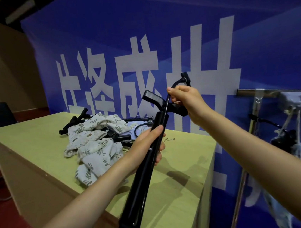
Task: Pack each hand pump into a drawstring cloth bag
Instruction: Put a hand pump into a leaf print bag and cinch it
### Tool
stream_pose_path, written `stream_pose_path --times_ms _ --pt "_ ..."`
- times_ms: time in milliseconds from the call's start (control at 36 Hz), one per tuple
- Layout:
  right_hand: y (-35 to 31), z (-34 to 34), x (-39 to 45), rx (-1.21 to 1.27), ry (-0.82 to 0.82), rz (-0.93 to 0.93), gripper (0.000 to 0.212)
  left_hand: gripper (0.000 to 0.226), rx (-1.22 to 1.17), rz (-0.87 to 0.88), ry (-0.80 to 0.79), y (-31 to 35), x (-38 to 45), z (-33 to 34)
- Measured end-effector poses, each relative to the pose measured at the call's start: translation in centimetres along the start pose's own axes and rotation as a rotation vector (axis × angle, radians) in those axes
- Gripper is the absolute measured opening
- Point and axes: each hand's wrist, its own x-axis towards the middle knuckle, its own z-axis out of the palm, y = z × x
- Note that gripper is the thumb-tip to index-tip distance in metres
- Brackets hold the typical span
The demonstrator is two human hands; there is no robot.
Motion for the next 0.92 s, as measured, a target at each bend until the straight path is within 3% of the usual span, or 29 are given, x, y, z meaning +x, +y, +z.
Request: stream_pose_path --times_ms 111,250,472,917 --pt "0.3 0.2 0.1 -0.041 -0.014 0.013 0.028 0.050 0.027 0.008 0.016 -0.3 -0.2 -0.2" --pt "0.7 -0.3 0.1 -0.090 -0.071 0.051 0.027 0.026 0.036 0.010 0.032 -0.6 -0.4 -0.3" --pt "1.0 -1.7 -1.2 -0.179 -0.288 0.171 0.032 0.037 0.027 -0.028 -0.045 -0.1 -0.2 -0.3" --pt "3.0 -1.1 -1.7 -0.431 -0.125 -0.041 0.031 0.054 0.138 -0.061 0.038 -1.0 0.3 0.1"
